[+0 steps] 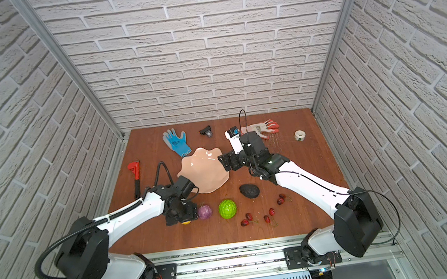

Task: Place and organize the fake fruits in the fruit bowl
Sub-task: 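Lower the left gripper and close it on the yellow pear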

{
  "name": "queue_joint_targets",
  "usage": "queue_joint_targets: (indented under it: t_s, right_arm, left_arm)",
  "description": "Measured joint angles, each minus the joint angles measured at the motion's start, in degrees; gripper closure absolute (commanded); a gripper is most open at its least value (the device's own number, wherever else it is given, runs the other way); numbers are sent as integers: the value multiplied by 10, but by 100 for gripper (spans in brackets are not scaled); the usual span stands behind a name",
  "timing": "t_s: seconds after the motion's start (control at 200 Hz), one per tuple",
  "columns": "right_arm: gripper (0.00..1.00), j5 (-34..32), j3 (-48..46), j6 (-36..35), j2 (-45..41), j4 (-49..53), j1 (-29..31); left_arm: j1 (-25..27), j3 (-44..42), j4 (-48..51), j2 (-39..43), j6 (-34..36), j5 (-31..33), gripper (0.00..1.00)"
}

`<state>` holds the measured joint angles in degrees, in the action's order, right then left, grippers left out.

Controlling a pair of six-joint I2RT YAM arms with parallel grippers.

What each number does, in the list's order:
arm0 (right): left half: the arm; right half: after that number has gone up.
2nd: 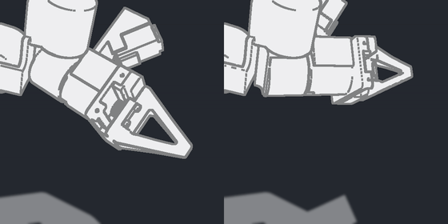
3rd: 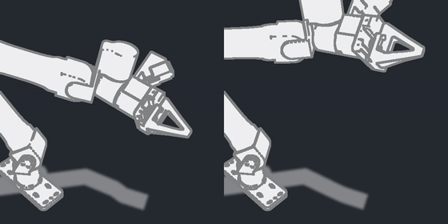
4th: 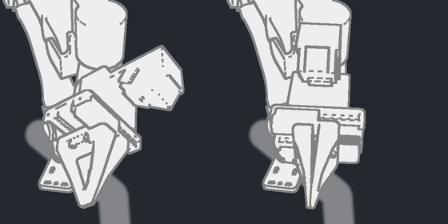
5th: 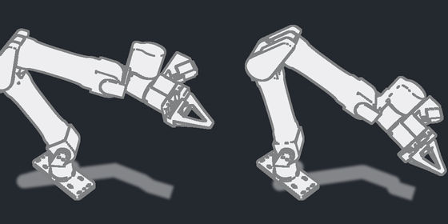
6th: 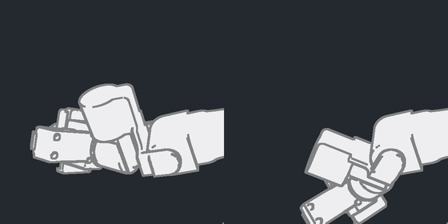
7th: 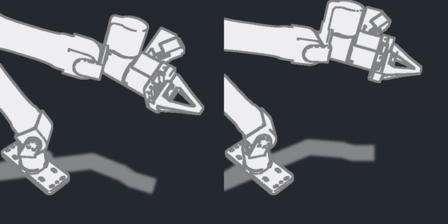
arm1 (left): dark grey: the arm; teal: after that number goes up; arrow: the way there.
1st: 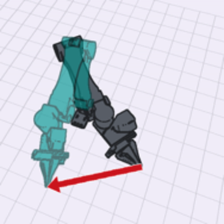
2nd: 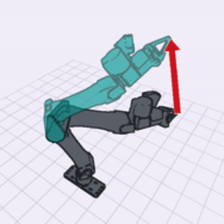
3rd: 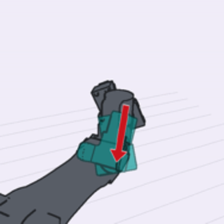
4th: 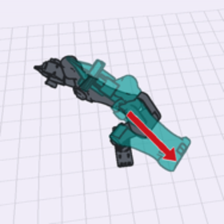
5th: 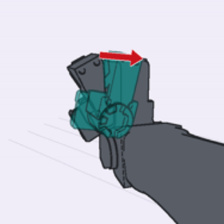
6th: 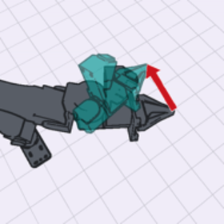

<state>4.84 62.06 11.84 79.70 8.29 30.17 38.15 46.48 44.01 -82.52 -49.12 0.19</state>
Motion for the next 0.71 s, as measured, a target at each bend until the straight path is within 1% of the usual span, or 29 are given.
queue_joint_targets:
  t_s: [0.15,0.38,0.525,0.635,0.705]
  right_arm:
    - [11,1,-7,10,0,-7,0]
    - [12,1,-17,15,0,-8,0]
    - [13,1,-17,15,0,-11,0]
    - [13,1,-17,16,0,-14,0]
    - [13,1,-17,16,0,-15,0]
  left_arm:
    - [0,0,-13,-15,0,0,19]
    - [0,-1,-21,-17,-2,0,29]
    - [-2,-7,-23,-18,-5,0,31]
    - [-2,-11,-23,-19,-6,0,36]
    - [-2,-12,-24,-19,-6,0,37]
